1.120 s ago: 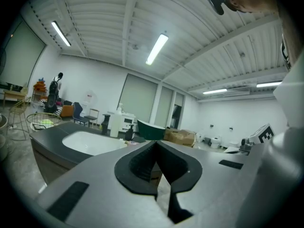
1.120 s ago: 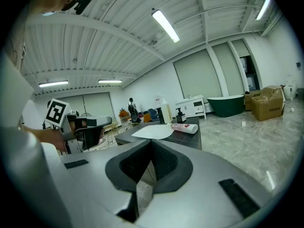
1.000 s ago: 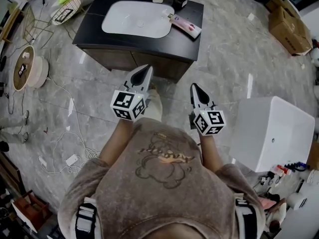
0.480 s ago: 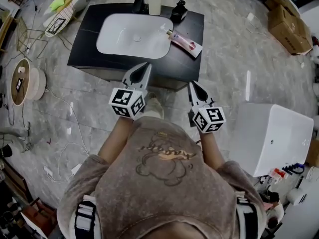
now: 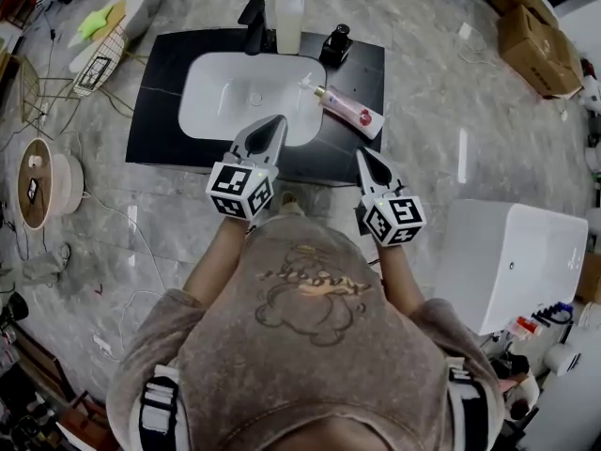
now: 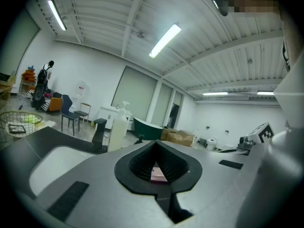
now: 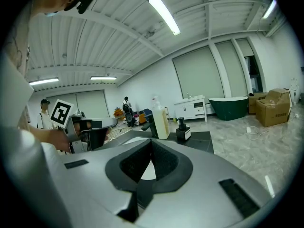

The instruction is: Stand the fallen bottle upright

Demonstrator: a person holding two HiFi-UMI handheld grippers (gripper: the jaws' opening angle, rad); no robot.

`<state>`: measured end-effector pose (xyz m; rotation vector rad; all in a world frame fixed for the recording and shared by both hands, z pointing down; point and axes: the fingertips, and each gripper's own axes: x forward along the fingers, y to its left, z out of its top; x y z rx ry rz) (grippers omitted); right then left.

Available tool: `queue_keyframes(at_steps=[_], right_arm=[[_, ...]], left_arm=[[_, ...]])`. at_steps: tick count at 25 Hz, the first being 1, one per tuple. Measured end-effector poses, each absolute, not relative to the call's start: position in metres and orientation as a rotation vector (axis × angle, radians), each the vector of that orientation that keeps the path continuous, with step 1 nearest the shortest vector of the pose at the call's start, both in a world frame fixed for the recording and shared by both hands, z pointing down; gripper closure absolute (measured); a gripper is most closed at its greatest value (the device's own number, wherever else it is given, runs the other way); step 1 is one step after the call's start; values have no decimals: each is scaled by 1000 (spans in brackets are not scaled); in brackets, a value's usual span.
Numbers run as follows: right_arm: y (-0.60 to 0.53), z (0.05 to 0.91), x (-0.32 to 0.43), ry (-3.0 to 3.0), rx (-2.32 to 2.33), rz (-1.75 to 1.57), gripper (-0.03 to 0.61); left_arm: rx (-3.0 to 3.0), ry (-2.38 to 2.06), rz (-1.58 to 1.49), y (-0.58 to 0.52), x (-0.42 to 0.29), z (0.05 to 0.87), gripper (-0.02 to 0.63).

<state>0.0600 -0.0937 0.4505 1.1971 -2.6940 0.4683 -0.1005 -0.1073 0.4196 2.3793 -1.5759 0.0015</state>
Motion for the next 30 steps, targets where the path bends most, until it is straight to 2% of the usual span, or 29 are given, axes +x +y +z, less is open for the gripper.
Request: queue_keyframes(at_steps=[9,26,30], right_arm=[[-143,438,45,-2705,1243,455,578],[-199,438,42,-2721,1111,416,578],[-209,443,39,-2725,1070,418,518]], left_arm=[[2414,-1522,-6,-155,-111,416,595],[2344,-1576,-25,-183,-106,421,595],[2324,-1600,-28,-187,-107,426,595]])
